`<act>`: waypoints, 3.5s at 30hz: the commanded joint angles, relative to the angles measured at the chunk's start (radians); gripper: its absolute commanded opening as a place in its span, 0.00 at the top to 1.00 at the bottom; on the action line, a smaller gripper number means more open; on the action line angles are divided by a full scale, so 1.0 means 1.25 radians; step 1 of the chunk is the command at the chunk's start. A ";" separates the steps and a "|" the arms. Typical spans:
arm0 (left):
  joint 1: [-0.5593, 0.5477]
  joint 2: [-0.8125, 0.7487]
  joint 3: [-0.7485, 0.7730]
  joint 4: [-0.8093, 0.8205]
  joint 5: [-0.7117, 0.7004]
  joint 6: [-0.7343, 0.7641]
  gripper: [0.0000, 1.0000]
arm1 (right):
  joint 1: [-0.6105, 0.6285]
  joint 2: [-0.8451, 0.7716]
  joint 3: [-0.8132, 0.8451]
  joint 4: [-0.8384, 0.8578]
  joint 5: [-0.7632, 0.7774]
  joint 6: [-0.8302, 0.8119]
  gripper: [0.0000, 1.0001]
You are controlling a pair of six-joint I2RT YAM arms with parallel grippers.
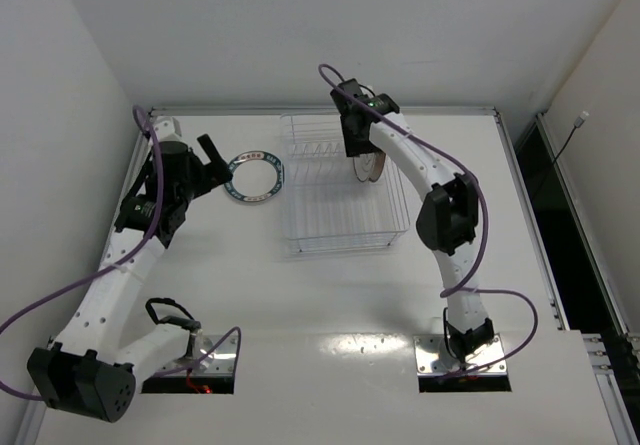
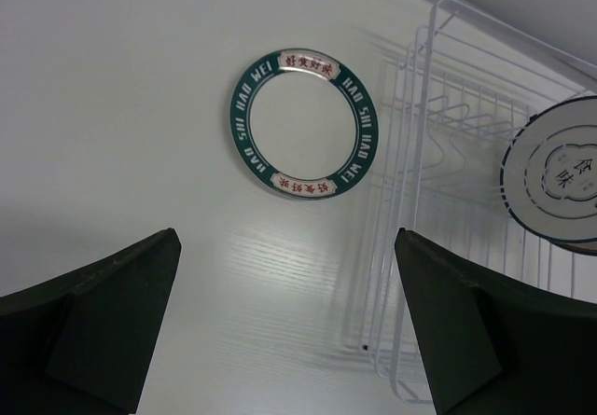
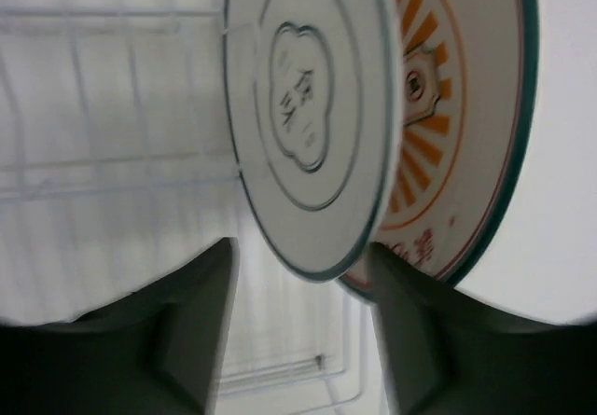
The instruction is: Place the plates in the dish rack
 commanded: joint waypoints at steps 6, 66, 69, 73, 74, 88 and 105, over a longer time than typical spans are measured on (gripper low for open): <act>-0.006 0.186 0.088 0.059 0.050 -0.106 0.00 | 0.011 -0.233 0.002 0.011 -0.235 0.007 0.00; 0.220 0.607 0.296 0.436 0.736 -0.510 1.00 | -0.179 -0.227 -0.250 0.539 -1.135 0.335 0.00; 0.182 0.607 0.296 0.452 0.744 -0.517 1.00 | -0.187 -0.148 -0.194 0.531 -1.127 0.335 0.00; 0.164 0.607 0.263 0.500 0.761 -0.559 1.00 | -0.187 -0.080 -0.177 0.606 -1.127 0.379 0.00; 0.164 0.607 0.254 0.500 0.761 -0.559 1.00 | -0.187 -0.059 -0.177 0.616 -1.127 0.386 0.00; 0.034 0.615 0.200 0.623 0.788 -0.635 1.00 | -0.179 0.093 -0.056 0.820 -1.128 0.557 0.35; 0.033 0.646 0.304 0.357 0.718 -0.450 0.00 | -0.197 -0.118 0.095 0.284 -0.763 0.227 1.00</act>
